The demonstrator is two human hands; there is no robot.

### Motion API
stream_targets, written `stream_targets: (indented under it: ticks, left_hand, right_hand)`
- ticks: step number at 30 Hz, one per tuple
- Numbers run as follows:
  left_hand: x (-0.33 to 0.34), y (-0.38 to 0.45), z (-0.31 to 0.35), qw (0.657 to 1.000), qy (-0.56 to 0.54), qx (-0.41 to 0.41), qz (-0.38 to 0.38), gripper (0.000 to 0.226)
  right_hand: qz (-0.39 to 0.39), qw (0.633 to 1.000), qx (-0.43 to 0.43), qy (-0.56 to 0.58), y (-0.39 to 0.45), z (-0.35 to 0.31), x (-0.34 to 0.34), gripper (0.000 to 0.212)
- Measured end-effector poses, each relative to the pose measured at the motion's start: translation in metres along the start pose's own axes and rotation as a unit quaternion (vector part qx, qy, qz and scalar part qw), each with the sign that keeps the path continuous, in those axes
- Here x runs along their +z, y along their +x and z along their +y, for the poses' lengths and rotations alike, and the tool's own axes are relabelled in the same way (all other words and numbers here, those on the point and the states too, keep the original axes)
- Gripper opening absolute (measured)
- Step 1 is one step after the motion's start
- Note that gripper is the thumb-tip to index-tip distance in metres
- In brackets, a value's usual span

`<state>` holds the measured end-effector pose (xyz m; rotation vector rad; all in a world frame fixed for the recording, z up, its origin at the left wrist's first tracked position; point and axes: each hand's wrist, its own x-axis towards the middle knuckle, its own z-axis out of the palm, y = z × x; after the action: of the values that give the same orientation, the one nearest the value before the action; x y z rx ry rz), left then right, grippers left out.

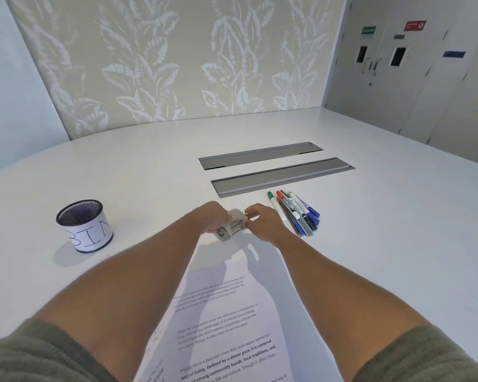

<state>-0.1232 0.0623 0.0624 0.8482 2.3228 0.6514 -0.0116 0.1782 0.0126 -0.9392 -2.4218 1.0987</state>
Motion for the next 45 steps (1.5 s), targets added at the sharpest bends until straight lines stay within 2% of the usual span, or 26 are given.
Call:
stream_targets:
  ticks: [3, 8, 22, 25, 28, 32, 36, 38, 40, 42, 45]
  left_hand:
    - [-0.011, 0.011, -0.012, 0.998, -0.015, 0.021, 0.049, 0.032]
    - [-0.022, 0.029, -0.032, 0.994, -0.036, 0.006, 0.1, 0.028]
    - [-0.022, 0.064, -0.076, 0.99, -0.09, -0.037, 0.099, 0.024]
    - [-0.022, 0.065, -0.079, 0.99, -0.089, -0.03, 0.103, 0.021]
    - [-0.023, 0.062, -0.08, 0.983, -0.098, -0.023, 0.154, 0.013]
    - [-0.017, 0.049, -0.079, 0.975, -0.103, -0.022, 0.198, 0.03]
    - [-0.011, 0.026, -0.079, 0.967, -0.053, -0.04, 0.247, 0.041]
    - [-0.008, 0.013, -0.079, 0.972, -0.056, -0.04, 0.226, 0.04]
    - [-0.006, 0.0, -0.079, 0.985, -0.047, -0.027, 0.165, 0.032]
    - [-0.003, -0.015, -0.077, 0.996, 0.022, -0.01, 0.081, 0.029]
    - [0.005, -0.035, -0.074, 0.99, 0.141, 0.0, -0.011, 0.047]
  right_hand:
    - [0.005, 1.0, -0.006, 0.009, 0.012, -0.01, 0.011, 0.021]
    - [0.011, 1.0, -0.018, 0.005, 0.031, -0.024, 0.034, 0.015]
    - [-0.023, 1.0, 0.009, 0.016, 0.053, -0.023, 0.085, 0.011]
    - [-0.026, 0.999, 0.014, 0.014, 0.051, -0.023, 0.085, 0.016]
    - [-0.025, 0.999, 0.018, 0.008, 0.045, -0.025, 0.081, 0.035]
    - [-0.041, 0.999, 0.028, -0.005, 0.03, -0.026, 0.073, 0.034]
    - [-0.072, 0.997, 0.026, -0.021, 0.012, -0.026, 0.064, 0.032]
    - [-0.101, 0.993, 0.024, -0.048, 0.004, -0.026, 0.06, 0.041]
    - [-0.14, 0.985, 0.019, -0.098, -0.004, -0.028, 0.054, 0.051]
    - [-0.182, 0.971, 0.003, -0.158, -0.013, -0.032, 0.048, 0.058]
    - [-0.243, 0.94, -0.015, -0.238, -0.027, -0.041, 0.035, 0.067]
